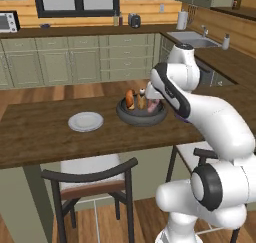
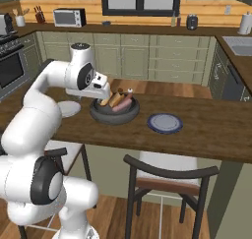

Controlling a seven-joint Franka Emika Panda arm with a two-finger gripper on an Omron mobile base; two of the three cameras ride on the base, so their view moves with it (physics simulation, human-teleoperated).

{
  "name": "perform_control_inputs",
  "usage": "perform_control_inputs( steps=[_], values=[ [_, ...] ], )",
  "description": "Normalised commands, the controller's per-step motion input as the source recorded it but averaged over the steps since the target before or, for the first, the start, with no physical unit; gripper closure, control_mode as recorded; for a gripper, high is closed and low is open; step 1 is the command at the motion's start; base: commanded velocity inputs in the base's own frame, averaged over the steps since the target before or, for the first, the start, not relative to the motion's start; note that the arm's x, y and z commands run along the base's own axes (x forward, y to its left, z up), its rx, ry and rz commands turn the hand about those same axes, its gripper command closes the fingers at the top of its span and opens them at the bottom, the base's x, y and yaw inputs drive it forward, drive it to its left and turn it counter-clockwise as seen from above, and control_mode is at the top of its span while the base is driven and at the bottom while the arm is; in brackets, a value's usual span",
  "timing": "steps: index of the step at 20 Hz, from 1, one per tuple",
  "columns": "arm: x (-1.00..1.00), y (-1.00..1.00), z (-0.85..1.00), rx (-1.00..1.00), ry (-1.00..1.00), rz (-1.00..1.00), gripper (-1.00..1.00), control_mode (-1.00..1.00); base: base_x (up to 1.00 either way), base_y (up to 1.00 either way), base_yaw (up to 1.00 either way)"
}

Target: Place one bun and one sausage from the bowl on each plate.

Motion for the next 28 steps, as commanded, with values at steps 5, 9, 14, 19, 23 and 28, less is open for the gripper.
perform_control_inputs(
  steps=[5, 9, 14, 19, 23, 28],
  values=[
    [1.0, 0.0, -0.37, 0.0, -0.01, -0.07, -1.0, -1.0, 0.0, 0.0, 0.0],
    [0.9, 0.21, -0.34, 0.0, -0.01, -0.03, -1.0, -1.0, 0.0, 0.0, 0.0],
    [0.65, 0.57, -0.37, 0.0, -0.01, 0.0, -1.0, -1.0, 0.0, 0.0, 0.0],
    [0.88, 0.42, -0.37, 0.0, 0.0, -0.02, -1.0, -1.0, 0.0, 0.0, 0.0],
    [0.95, 0.16, -0.27, 0.0, 0.0, -0.07, -1.0, -1.0, 0.0, 0.0, 0.0],
    [0.79, 0.0, -0.28, -0.01, 0.0, -0.1, -1.0, -1.0, 0.0, 0.0, 0.0]
  ],
)
